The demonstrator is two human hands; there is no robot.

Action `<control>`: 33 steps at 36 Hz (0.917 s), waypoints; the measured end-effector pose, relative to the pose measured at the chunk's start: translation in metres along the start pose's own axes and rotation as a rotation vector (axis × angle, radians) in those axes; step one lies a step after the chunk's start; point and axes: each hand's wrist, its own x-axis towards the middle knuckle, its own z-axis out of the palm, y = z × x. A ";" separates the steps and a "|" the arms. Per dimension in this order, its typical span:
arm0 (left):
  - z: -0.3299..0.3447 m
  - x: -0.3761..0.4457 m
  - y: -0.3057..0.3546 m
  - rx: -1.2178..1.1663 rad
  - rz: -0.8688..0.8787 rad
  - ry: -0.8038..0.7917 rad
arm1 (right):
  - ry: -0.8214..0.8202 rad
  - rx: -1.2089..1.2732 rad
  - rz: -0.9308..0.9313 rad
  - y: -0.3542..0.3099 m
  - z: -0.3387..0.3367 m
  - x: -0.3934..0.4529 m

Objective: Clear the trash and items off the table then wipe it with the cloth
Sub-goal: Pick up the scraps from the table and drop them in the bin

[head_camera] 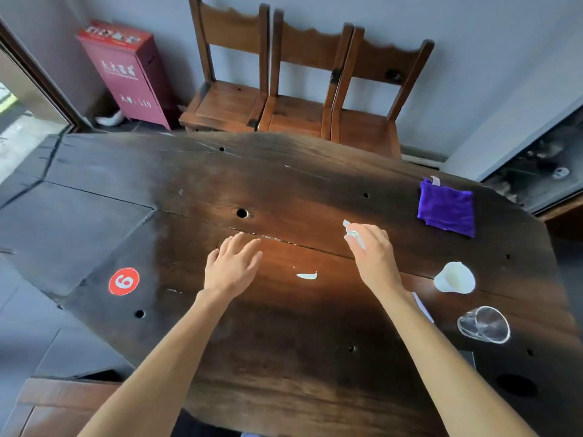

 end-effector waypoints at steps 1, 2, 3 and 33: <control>-0.006 -0.006 0.008 0.021 0.038 0.063 | 0.013 0.002 -0.011 -0.004 -0.008 -0.001; -0.012 -0.013 0.016 0.046 0.075 0.119 | 0.029 0.001 -0.024 -0.007 -0.016 -0.004; -0.018 -0.020 0.024 0.065 0.107 0.168 | 0.049 -0.003 -0.044 -0.012 -0.024 -0.006; -0.037 -0.178 0.087 0.179 0.329 0.406 | 0.267 -0.162 -0.160 -0.060 -0.081 -0.181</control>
